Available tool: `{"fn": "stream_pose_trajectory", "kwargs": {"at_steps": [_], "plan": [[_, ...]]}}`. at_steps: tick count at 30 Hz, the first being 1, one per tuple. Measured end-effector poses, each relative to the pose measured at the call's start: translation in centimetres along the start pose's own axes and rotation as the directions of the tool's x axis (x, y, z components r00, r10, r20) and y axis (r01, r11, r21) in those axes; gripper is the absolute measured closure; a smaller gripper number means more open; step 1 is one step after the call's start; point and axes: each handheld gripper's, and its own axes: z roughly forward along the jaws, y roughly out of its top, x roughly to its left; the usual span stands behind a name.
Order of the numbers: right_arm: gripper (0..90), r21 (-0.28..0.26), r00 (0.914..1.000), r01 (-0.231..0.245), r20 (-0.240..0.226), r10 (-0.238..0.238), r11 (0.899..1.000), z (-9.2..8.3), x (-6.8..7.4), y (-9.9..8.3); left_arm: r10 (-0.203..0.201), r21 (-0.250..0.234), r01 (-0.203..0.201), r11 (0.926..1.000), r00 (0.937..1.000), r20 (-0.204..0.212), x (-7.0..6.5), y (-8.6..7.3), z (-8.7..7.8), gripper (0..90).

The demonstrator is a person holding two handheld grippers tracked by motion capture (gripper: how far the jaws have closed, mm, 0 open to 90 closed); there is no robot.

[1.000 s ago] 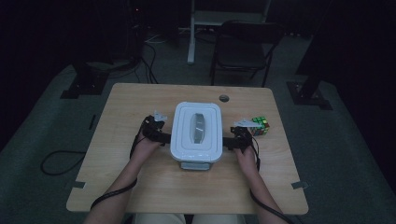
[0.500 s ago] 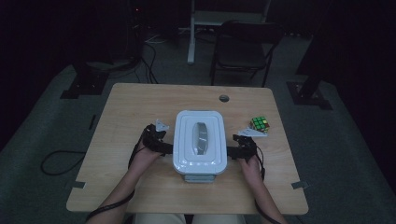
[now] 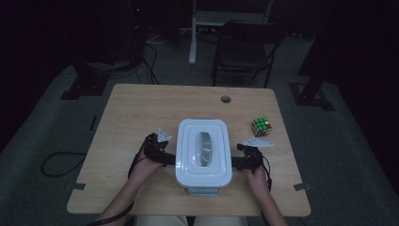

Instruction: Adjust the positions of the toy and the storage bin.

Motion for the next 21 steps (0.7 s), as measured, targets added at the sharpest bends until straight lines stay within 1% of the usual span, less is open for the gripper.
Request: {"fn": "stream_pose_trajectory", "kwargs": {"at_steps": [2,4,5,6,7,8,9,11,12,13,14,15,16,18,19,20,21], "plan": [[18.3,0.005,1.0000,0.009,-0.002,-0.009,1.000,-0.1,0.2,-0.3,0.008,-0.001,-0.008,1.0000,1.0000,-0.003,-0.1,-0.2,-0.3,1.6],[18.0,0.003,0.9998,0.020,0.006,-0.020,1.000,-0.3,0.3,-0.6,0.017,-0.005,-0.017,0.9998,0.9998,0.005,-0.1,-0.4,-0.4,1.5],[16.4,0.004,0.9996,0.027,0.008,-0.027,1.000,-0.3,0.2,-0.6,0.026,-0.007,-0.026,0.9996,0.9996,0.015,0.0,-0.6,-0.4,1.5],[14.2,0.003,0.9996,0.029,0.000,-0.029,1.000,-0.4,0.0,-0.7,0.030,-0.007,-0.029,0.9995,0.9990,0.033,0.1,-0.7,-0.4,1.4],[14.2,0.003,0.9996,0.029,0.000,-0.029,1.000,-0.4,0.0,-0.7,0.030,-0.007,-0.029,0.9995,0.9990,0.033,0.1,-0.7,-0.4,1.4],[14.2,-0.016,0.9990,0.045,0.003,-0.045,0.999,-0.6,-0.1,-0.7,0.040,-0.007,-0.040,0.9992,0.9978,0.053,0.3,-1.3,-0.3,1.4],[14.3,-0.051,0.9990,0.033,0.030,-0.032,0.998,-1.0,-1.0,-0.8,0.045,0.005,-0.045,0.9990,0.9979,0.048,0.4,-1.6,-0.2,1.5],[14.2,-0.061,0.9983,0.000,0.058,0.004,0.998,-1.4,-2.2,-0.7,0.030,0.007,-0.030,0.9995,0.9981,0.054,0.8,-2.1,-0.2,1.5],[14.2,-0.065,0.9970,-0.011,0.075,0.016,0.998,-1.5,-2.6,-0.7,0.008,0.005,-0.008,1.0000,0.9979,0.064,1.2,-2.5,-0.3,1.5],[14.2,-0.065,0.9970,-0.011,0.075,0.016,0.998,-1.5,-2.6,-0.7,0.008,0.005,-0.008,1.0000,0.9979,0.064,1.2,-2.5,-0.3,1.5],[14.0,-0.078,0.9949,-0.031,0.093,0.039,0.996,-1.8,-3.4,-0.7,-0.013,0.003,0.013,0.9999,0.9968,0.079,1.6,-2.9,-0.5,1.5],[13.5,-0.103,0.9921,-0.060,0.104,0.070,0.993,-2.3,-4.3,-0.6,-0.016,0.004,0.016,0.9999,0.9967,0.079,1.8,-3.1,-0.6,1.5],[13.5,-0.113,0.9905,-0.065,0.113,0.078,0.991,-2.4,-4.7,-0.5,-0.014,0.007,0.013,0.9999,0.9968,0.078,2.1,-3.3,-0.7,1.5],[13.5,-0.138,0.9838,-0.079,0.149,0.099,0.987,-2.8,-5.6,-0.3,-0.017,0.003,0.017,0.9999,0.9970,0.075,2.5,-3.5,-1.0,1.5],[13.5,-0.138,0.9838,-0.079,0.149,0.099,0.987,-2.8,-5.6,-0.3,-0.017,0.003,0.017,0.9999,0.9970,0.075,2.5,-3.5,-1.0,1.5],[13.5,-0.149,0.9800,-0.092,0.162,0.116,0.985,-3.0,-6.2,-0.2,-0.031,-0.001,0.031,0.9995,0.9962,0.081,3.0,-3.9,-1.5,1.5],[13.3,-0.164,0.9660,-0.121,0.207,0.154,0.979,-3.4,-7.7,0.3,-0.033,-0.001,0.033,0.9994,0.9966,0.076,3.2,-4.1,-1.7,1.5]]}}
